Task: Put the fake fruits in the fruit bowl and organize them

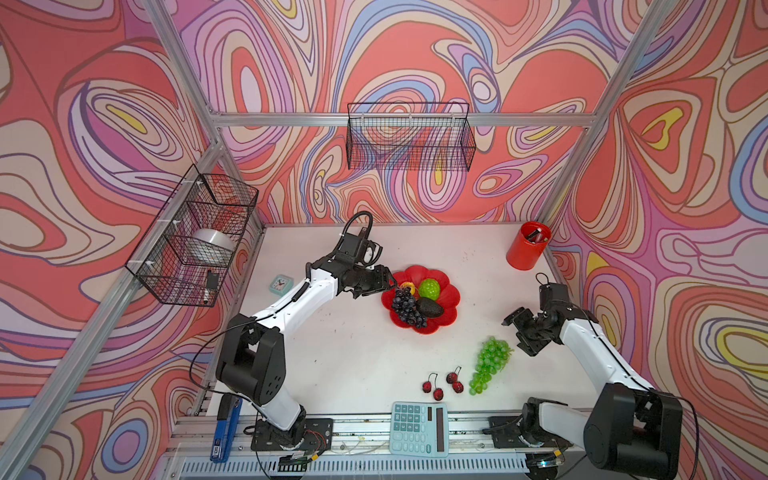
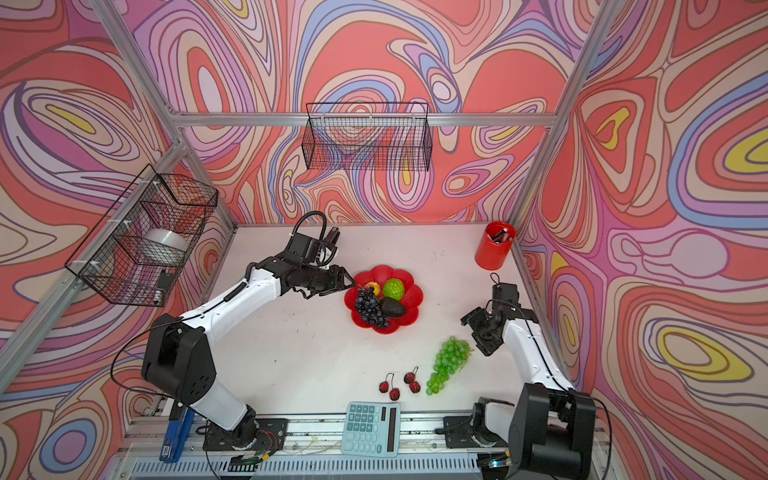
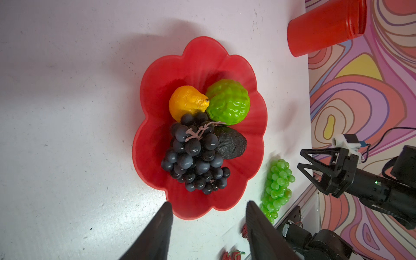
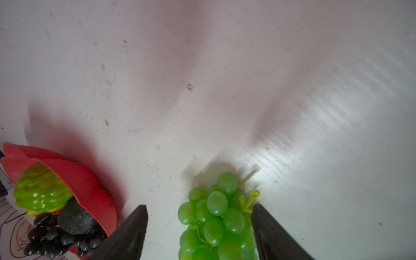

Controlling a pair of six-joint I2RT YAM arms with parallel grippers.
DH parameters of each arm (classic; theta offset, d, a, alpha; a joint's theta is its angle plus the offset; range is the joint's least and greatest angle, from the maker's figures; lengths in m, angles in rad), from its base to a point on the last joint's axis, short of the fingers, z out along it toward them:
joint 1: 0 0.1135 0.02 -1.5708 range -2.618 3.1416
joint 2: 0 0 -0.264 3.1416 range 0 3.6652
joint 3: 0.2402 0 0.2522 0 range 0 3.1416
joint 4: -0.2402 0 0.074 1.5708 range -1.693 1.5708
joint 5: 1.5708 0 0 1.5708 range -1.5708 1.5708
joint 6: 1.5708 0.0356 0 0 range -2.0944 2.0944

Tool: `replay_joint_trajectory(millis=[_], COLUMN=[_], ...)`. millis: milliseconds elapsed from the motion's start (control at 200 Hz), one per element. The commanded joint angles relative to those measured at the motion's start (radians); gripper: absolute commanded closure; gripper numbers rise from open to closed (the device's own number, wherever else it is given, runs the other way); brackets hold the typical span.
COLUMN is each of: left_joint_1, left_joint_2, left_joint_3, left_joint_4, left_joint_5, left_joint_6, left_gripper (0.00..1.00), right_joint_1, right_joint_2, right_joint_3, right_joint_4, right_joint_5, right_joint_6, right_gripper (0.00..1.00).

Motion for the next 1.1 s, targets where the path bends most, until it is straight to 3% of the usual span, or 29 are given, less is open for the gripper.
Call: replay_joint_trajectory(millis=[0, 576, 1092], left_joint_1=[-0.002, -0.001, -0.002], left_joint_2=[-0.009, -0.016, -0.029], left_joint_3=[0.033, 0.066, 0.069], left_joint_4=[-0.021, -0.058, -0.062], left_joint_5=[0.0, -0.016, -0.021], left_joint_6=[0.001, -0.028, -0.029], left_gripper=[0.44, 0.44, 0.44], right_joint_1=[-0.035, -0.087, -0.089], right_joint_2=[0.007, 0.122, 0.062], right_joint_3=[-0.011, -0.129, -0.093], right_joint_4=[0.052, 0.205, 0.05], right_joint_5=[-0.058, -0.174, -0.131], right_joint_6=[0.005, 0.037, -0.006], right_gripper=[0.24, 0.26, 0.28])
